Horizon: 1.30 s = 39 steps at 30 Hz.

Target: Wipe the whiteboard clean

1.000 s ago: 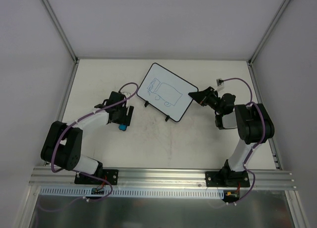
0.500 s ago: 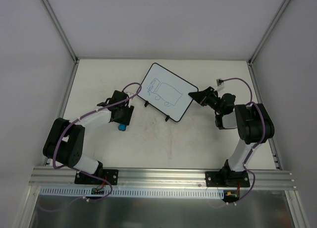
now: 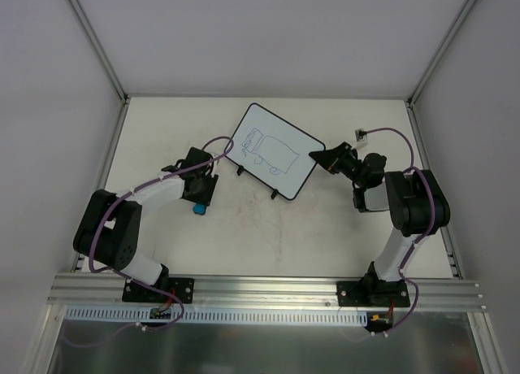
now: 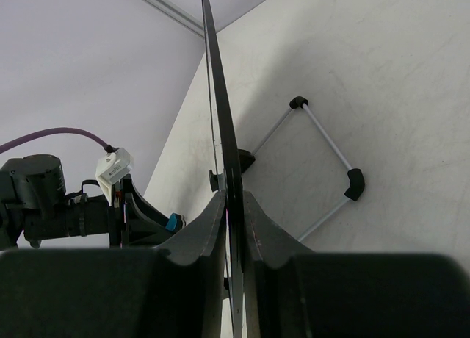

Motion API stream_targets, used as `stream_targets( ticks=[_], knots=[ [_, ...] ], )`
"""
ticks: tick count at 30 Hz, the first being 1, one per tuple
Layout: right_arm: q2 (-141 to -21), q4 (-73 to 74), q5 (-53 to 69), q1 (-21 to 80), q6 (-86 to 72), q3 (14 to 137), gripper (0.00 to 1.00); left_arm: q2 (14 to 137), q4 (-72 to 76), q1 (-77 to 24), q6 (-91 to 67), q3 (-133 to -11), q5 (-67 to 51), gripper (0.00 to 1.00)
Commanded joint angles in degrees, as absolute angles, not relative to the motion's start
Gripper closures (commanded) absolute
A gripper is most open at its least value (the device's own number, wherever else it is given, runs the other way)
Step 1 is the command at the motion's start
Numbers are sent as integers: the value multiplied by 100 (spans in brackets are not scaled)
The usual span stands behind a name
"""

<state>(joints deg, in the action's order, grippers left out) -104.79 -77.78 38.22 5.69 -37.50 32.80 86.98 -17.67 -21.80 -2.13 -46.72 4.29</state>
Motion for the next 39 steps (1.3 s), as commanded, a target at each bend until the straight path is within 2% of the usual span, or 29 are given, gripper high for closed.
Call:
stream_targets(
  ticks=[1,4,5,8,9,12,16,28,39],
  knots=[
    [-10608,-8165,3770,554,-3648,3393,85,8631,-1960,-2224,-220,-4825,536,59],
    [-10608,-8165,3770,554,-3656,3393,85,8666,-2004,-2232,-220,-4851,519,64],
    [-10617,-8165,3771,554,-3656,3384,86,8666,-2004,-2224,-228,-4852,519,70],
    [-10617,-8165,3771,554,-3656,3393,86,8570,-2013,-2232,-281,-4834,519,75],
    [-10608,-8165,3771,554,-3665,3393,86,8535,-2004,-2232,-299,-4825,536,82],
    [-10608,-8165,3771,554,-3656,3401,85,8411,-2004,-2232,-316,-4886,563,93],
    [-10608,-8165,3771,554,-3656,3401,85,8175,-1969,-2224,-430,-5062,545,100],
    [-10617,-8165,3779,554,-3656,3410,85,8648,-1934,-2180,-764,-6872,-123,100],
    [-10556,-8165,3806,562,-3700,3393,86,9509,-881,-2171,-844,-8120,-298,100]
  ],
)
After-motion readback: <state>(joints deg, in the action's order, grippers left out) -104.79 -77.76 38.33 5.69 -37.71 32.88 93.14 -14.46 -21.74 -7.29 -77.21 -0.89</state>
